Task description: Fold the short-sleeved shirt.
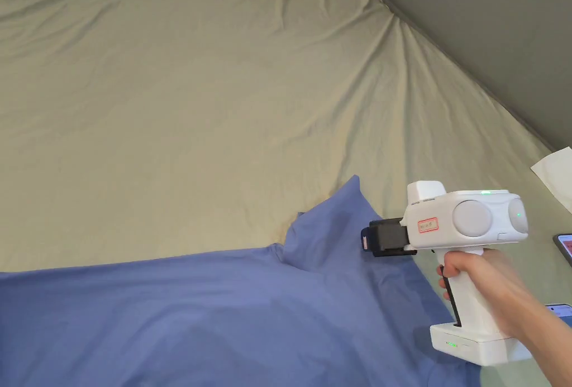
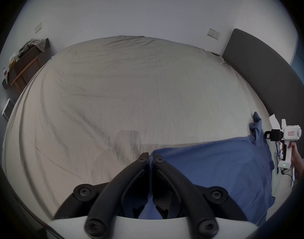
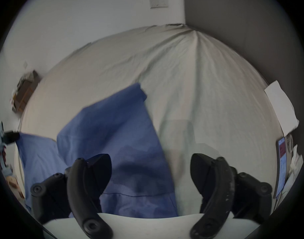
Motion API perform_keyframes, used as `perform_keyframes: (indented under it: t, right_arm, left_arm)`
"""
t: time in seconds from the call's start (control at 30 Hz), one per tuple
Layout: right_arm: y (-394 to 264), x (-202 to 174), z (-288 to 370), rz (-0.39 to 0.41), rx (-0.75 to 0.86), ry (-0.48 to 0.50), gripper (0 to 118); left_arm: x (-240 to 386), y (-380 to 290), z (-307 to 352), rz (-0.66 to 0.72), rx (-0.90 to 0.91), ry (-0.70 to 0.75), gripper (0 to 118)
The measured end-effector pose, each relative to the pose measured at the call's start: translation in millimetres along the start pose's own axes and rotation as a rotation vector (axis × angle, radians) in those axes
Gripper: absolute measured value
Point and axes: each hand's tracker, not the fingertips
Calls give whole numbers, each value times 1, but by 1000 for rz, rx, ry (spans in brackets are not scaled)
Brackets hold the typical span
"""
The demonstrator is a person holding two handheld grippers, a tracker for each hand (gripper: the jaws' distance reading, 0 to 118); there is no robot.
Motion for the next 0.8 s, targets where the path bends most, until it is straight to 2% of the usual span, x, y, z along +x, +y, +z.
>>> perform_keyframes:
  t: [0.07,0.17,0.2,0.27,0.33,0.4,0.5,0.67,0.8]
  right_arm:
    - [-6,-5,-4,30,-18,-17,25]
    - [-10,-20,4,49,32,19,6]
    - [-13,-19,7,44,40,-16,3]
    - [-20,-15,17,74,95,-16,2]
    - [-19,-23,41,58,170,-14,2]
    - [-31,-20,72,16,272,12,2]
    - [-48,-39,136,33,462,-36,2]
    - [-92,-66,239,-107,708,-32,2]
    - [-127,-91,307,-117,870,-54,2]
  left_arm:
    - [-1,-1,-1,-2,-3,1,1]
    - [-4,-3,-2,8,-3,1,1]
    - [-5,-3,-1,11,-2,1,1]
    - [-5,-6,2,19,4,-1,1]
    - [-5,-9,11,21,28,-7,1]
    - [-1,-13,32,43,112,-14,1]
    - [2,-24,77,137,261,-43,1]
    - [21,-54,164,121,482,14,1]
    - [35,-83,232,149,629,46,1]
